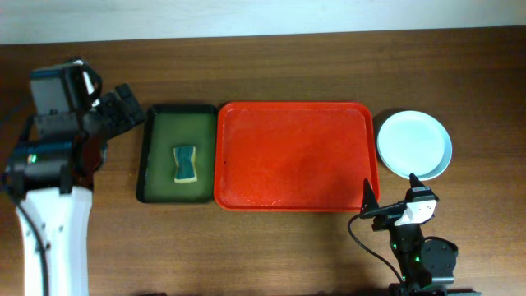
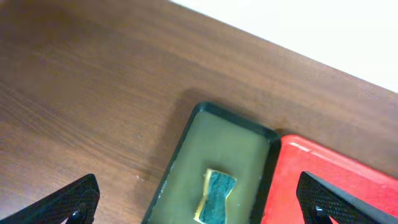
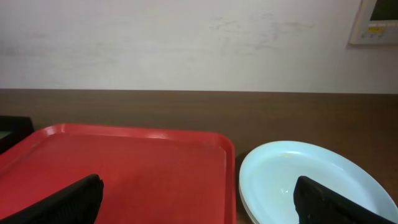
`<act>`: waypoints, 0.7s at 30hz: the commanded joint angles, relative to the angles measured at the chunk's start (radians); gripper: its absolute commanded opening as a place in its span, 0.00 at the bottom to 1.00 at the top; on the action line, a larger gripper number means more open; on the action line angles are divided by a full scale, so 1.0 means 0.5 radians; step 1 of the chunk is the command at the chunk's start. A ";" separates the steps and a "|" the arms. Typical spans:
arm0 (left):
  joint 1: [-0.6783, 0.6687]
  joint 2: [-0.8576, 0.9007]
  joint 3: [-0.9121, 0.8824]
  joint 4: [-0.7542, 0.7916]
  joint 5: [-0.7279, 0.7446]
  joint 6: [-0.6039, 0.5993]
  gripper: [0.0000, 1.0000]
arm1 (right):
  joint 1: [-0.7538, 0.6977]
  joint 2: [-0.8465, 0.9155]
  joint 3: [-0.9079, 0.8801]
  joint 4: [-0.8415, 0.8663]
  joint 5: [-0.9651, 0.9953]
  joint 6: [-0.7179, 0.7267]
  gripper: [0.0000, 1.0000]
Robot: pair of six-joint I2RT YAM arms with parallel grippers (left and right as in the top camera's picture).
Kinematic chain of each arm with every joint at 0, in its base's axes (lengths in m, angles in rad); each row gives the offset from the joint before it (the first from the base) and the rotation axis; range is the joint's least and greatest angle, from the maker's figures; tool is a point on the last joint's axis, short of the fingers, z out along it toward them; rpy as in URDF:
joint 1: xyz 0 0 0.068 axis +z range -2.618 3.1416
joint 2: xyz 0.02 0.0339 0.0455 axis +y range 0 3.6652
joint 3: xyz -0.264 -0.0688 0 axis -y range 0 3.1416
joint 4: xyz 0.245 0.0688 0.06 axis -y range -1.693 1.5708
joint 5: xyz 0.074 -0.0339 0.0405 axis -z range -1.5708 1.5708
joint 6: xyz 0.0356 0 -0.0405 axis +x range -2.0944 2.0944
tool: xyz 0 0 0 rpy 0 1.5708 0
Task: Clean dirty plates on tray and stack at the side
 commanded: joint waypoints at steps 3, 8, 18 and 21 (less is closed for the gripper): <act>-0.001 -0.375 -0.005 0.004 -0.014 -0.020 0.99 | -0.011 -0.018 -0.011 -0.012 0.016 0.021 0.99; -0.001 -0.634 -0.005 0.004 -0.014 -0.020 1.00 | -0.011 -0.018 -0.011 -0.012 0.016 0.021 0.99; -0.001 -0.990 -0.005 0.003 -0.014 -0.020 0.99 | -0.011 -0.018 -0.011 -0.012 0.016 0.021 0.99; -0.001 -1.110 -0.005 -0.022 -0.014 -0.020 0.99 | -0.011 -0.018 -0.011 -0.012 0.016 0.021 0.99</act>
